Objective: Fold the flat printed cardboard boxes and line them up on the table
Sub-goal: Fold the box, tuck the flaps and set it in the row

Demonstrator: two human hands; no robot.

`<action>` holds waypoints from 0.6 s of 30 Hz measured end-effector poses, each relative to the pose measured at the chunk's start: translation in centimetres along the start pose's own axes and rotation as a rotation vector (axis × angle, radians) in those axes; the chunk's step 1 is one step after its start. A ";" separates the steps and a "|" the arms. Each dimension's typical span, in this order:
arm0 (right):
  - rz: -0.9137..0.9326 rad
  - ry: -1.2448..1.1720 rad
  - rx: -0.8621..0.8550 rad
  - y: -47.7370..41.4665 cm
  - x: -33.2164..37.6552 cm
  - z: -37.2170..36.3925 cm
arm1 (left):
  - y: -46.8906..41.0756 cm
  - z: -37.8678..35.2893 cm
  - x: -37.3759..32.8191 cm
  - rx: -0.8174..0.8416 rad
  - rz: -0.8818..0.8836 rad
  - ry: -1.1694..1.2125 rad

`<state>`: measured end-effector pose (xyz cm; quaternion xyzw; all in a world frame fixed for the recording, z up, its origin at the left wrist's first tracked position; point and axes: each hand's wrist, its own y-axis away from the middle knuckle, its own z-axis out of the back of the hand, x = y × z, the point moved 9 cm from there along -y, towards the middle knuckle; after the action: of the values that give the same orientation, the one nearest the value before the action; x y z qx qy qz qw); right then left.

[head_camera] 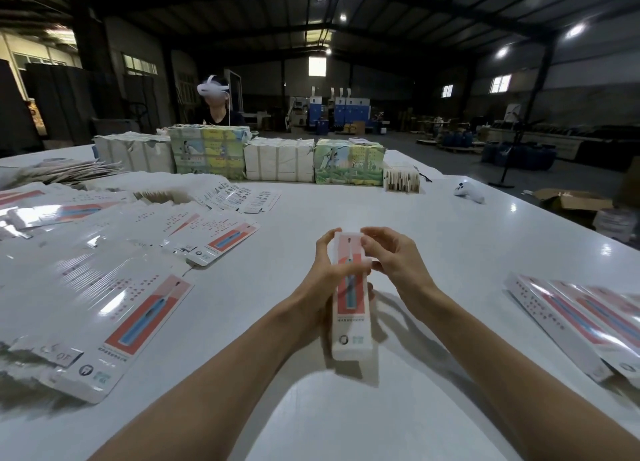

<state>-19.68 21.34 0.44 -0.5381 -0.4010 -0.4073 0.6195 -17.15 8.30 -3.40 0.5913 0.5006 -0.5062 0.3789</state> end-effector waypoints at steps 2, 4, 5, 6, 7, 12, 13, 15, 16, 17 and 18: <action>0.068 0.185 -0.006 0.2 0.7 -0.4 | -0.1 0.4 -0.6 -0.090 -0.036 0.125; 0.201 0.400 0.005 0.7 1.8 -1.1 | 0.1 0.4 -1.1 -0.101 -0.046 0.295; 0.270 0.526 0.022 1.1 2.3 -1.7 | 0.3 0.2 -1.3 -0.083 -0.039 0.380; 0.322 0.635 0.051 1.5 2.6 -2.4 | 0.6 0.1 -1.4 -0.071 -0.025 0.450; 0.355 0.708 0.083 1.8 2.7 -3.1 | 0.8 0.2 -1.4 -0.072 -0.012 0.498; 0.354 0.838 0.225 2.2 3.2 -4.1 | 1.2 1.0 -1.7 -0.081 0.002 0.487; 0.357 0.853 0.231 2.3 3.5 -4.1 | 1.2 1.0 -1.8 -0.070 0.000 0.510; 0.364 0.871 0.211 2.6 4.0 -4.0 | 1.2 0.6 -1.9 -0.035 -0.003 0.558; 0.370 0.897 0.207 2.7 4.2 -4.0 | 1.1 0.5 -1.8 -0.017 0.001 0.560; 0.378 0.937 0.202 2.9 4.4 -4.0 | 0.9 0.4 -1.7 -0.005 0.011 0.551; 0.385 0.987 0.189 3.1 4.6 -3.9 | 0.7 0.4 -1.4 0.001 0.030 0.536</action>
<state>-15.00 17.44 3.28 -0.2885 0.0090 -0.4531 0.8435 -16.51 7.50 -2.13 0.7116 0.5742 -0.3260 0.2400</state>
